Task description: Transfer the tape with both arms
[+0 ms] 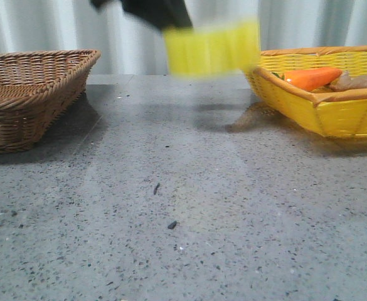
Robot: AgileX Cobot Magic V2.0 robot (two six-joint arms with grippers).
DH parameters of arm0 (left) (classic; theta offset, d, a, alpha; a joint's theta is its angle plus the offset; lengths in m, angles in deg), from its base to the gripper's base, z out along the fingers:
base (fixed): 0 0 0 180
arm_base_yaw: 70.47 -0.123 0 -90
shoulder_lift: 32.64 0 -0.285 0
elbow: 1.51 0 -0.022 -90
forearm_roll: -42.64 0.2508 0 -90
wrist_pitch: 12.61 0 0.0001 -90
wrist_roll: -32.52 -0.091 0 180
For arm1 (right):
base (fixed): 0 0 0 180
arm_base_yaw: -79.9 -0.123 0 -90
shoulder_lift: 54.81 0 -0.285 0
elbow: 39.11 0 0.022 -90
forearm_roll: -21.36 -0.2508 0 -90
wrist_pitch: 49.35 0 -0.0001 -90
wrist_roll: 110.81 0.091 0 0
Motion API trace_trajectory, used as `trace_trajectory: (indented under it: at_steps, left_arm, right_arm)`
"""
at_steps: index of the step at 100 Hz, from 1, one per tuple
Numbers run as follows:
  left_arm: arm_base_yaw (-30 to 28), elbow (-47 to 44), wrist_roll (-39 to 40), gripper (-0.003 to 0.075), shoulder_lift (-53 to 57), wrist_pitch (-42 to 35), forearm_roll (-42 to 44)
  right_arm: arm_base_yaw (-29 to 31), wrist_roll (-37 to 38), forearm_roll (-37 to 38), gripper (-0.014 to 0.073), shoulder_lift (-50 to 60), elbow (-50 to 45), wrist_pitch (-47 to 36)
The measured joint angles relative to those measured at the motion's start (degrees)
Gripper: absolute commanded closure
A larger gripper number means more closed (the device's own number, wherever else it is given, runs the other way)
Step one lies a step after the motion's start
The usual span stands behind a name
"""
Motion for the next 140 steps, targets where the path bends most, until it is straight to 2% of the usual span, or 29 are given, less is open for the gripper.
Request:
trace_trajectory:
  at_steps: [19,37,50,71,80,95,102,119,129,140]
  left_arm:
    - [-6.75,6.78,0.00,0.0741,7.64,1.28,0.91]
    - [-16.52,7.09,0.00,0.0741,9.69,10.65,7.54]
    - [-23.54,3.14,0.00,0.0741,9.59,15.42,11.11]
    - [-30.35,-7.77,0.00,0.0729,9.59,15.16,11.73]
    - [-30.79,-11.98,0.35,0.0648,9.59,14.82,11.62]
    - [-30.79,-15.54,1.39,0.0389,9.59,13.75,9.70]
    - [-30.79,-15.54,1.48,0.0334,9.59,12.74,7.96]
    - [-30.15,-16.90,0.14,0.0347,13.18,7.72,3.62]
    - [-26.93,-20.50,-1.35,0.0424,19.29,1.22,2.30]
    - [-19.73,-28.63,-3.16,0.0531,28.95,-6.39,1.50]
  right_arm:
    - [0.00,0.11,0.00,0.0636,0.00,0.00,0.08]
    - [0.00,0.11,0.00,0.0636,0.00,0.00,0.08]
    - [0.00,0.11,0.00,0.0636,0.00,0.00,0.08]
    - [0.00,0.11,0.00,0.0636,0.00,0.00,0.08]
    - [0.00,0.11,0.00,0.0636,0.00,0.00,0.08]
    - [0.00,0.11,0.00,0.0636,0.00,0.00,0.65]
    - [0.00,0.11,0.00,0.0636,-0.02,0.00,1.63]
    - [0.00,0.11,0.00,0.0635,-0.02,0.00,4.54]
    - [0.00,-0.14,0.14,0.0635,-0.02,0.00,5.23]
    - [0.00,-0.25,2.62,0.0635,1.36,-0.53,4.80]
